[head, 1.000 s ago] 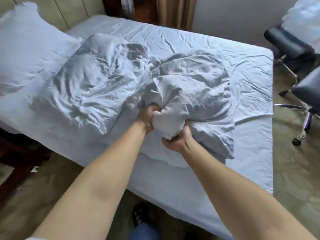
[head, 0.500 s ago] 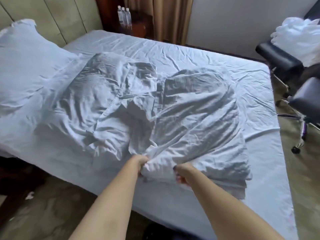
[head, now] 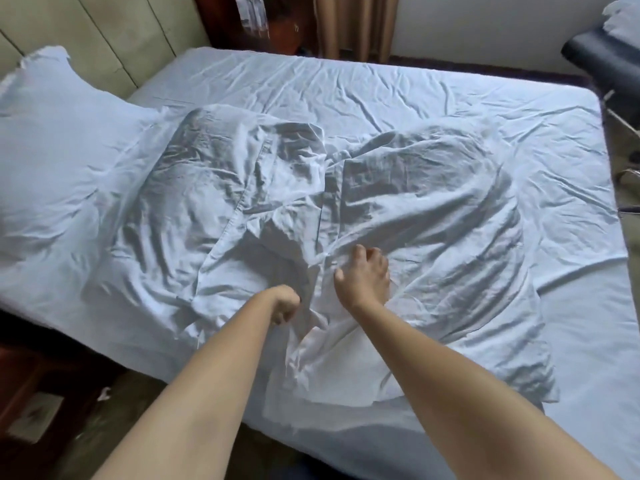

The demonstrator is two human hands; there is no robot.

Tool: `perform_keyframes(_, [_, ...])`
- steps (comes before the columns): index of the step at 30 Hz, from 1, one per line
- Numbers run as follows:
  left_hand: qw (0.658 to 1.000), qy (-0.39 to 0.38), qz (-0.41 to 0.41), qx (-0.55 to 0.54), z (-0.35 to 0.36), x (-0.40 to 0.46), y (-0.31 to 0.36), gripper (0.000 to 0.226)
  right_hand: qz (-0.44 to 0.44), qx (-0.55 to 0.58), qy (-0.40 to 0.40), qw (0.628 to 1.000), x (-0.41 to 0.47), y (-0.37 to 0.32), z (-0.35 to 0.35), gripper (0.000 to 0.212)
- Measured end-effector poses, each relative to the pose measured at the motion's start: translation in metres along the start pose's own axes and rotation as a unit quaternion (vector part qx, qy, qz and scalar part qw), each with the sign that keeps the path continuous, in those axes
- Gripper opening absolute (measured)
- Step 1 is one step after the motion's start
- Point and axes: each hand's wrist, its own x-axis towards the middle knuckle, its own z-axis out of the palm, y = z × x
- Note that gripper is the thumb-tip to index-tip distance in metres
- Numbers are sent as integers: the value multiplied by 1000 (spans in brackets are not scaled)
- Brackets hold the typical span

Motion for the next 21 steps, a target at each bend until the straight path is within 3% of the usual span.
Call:
perform_keyframes(2, [977, 152, 20, -145, -16, 24, -1, 49, -3, 7, 8, 1000, 15, -11, -1, 58])
perform_keyframes(3, [962, 186, 22, -197, -23, 36, -1, 54, -7, 2, 12, 1000, 22, -16, 0, 60])
perform_keyframes(6, [941, 148, 27, -303, -42, 59, 8, 60, -9, -16, -2, 1000, 39, -30, 4, 70])
perform_keyframes(12, [876, 123, 63, -461, -76, 95, 31, 42, 36, -70, -2, 997, 81, -56, 9, 81])
perform_keyframes(18, [883, 92, 97, -449, -118, 134, 50, 50, 115, -116, 9, 987, 127, -74, 16, 86])
perform_keyframes(21, [920, 89, 131, -359, -134, 157, 56, 81, 173, -131, -4, 976, 147, -74, 18, 95])
